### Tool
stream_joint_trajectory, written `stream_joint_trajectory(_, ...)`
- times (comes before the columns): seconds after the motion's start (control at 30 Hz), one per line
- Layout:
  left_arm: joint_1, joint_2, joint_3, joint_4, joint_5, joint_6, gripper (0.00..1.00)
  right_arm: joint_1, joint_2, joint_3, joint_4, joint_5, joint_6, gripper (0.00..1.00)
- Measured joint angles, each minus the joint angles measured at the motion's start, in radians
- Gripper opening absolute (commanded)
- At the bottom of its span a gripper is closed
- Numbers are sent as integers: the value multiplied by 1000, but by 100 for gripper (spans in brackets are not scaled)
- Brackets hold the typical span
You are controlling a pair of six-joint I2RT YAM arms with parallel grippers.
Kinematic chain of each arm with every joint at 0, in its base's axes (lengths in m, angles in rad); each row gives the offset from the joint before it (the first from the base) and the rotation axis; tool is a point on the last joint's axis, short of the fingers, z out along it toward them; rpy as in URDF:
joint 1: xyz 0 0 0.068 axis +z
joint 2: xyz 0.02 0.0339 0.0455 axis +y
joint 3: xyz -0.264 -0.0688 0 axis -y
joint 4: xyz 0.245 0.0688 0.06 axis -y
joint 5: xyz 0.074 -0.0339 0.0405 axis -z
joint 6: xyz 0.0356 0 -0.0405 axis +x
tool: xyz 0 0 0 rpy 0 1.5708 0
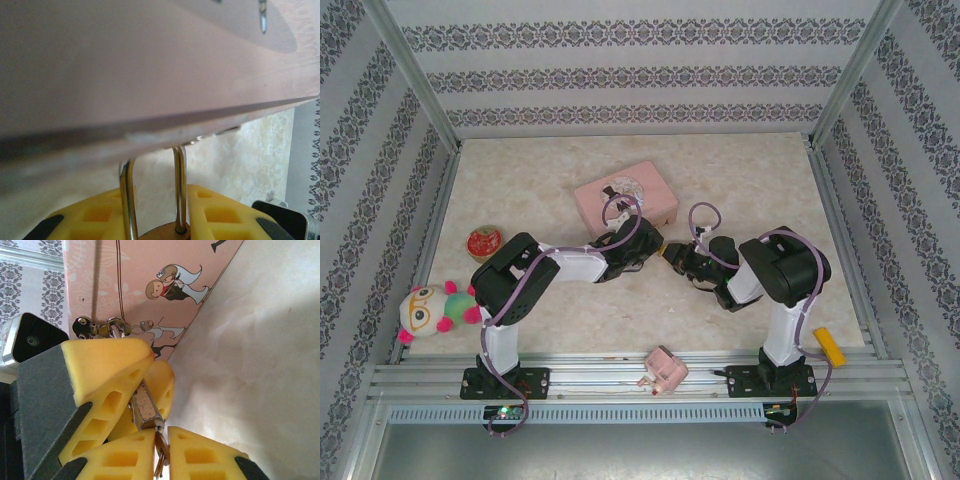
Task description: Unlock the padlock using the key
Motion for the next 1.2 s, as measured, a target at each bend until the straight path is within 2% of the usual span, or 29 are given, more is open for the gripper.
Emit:
stream_joint_trajectory(0.23,0,-2,0,0,3,-2,0,-1,1,-7,-5,5,-3,32)
stream_joint_trajectory(0.37,0,-8,0,0,26,-7,0,-2,-23,-39,-5,16,-6,37)
stream_joint_trajectory(0.6,-20,-22,-16,16,80,-13,0,-2,-120,-122,-13,15,-27,36)
stream_joint_trajectory(0.77,-25,-26,-21,19,93,-13,0,-3,-174,-138,-41,15,-34,29)
stream_joint_trajectory(1.2,-24,-28,-29,35,98,-12,0,-23,-301,-140,-223,47,-59,33)
